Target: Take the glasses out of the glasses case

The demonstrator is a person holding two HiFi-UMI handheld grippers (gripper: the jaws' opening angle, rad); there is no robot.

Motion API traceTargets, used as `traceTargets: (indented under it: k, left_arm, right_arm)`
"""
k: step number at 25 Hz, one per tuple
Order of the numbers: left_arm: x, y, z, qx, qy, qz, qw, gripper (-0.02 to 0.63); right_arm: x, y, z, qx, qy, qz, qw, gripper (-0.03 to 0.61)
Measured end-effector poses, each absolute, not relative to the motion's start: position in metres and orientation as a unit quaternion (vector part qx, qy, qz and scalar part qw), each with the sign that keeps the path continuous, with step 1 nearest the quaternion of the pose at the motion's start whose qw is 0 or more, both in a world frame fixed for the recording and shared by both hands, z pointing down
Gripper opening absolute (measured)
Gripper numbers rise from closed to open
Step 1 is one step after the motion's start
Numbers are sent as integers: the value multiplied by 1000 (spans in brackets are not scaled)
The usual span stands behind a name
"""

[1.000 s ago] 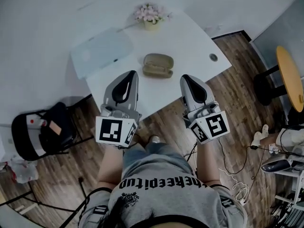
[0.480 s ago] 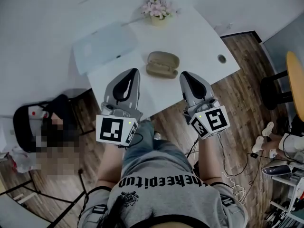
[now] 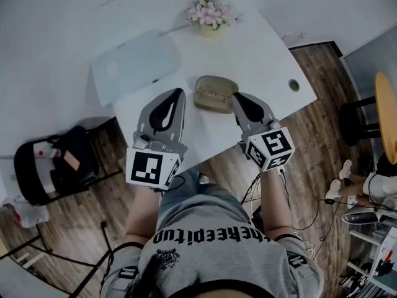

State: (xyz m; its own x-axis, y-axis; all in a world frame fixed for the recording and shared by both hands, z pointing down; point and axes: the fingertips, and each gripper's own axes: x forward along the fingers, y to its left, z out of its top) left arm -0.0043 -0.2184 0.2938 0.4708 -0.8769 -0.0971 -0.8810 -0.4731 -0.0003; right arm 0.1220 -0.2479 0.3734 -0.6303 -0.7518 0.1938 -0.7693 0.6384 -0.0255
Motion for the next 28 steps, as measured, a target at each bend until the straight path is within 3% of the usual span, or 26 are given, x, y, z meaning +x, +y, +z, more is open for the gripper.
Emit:
traceTargets:
  k: [11,28]
  left_arm:
    - [-22,-257,317,-854,520,29,-5,20]
    - [-49,-284,341,-845,534,12,-33,20]
  right_arm:
    - [107,-295,449,379,-898,85,207,20]
    - [95,-320,540,260,-881,88,386,146]
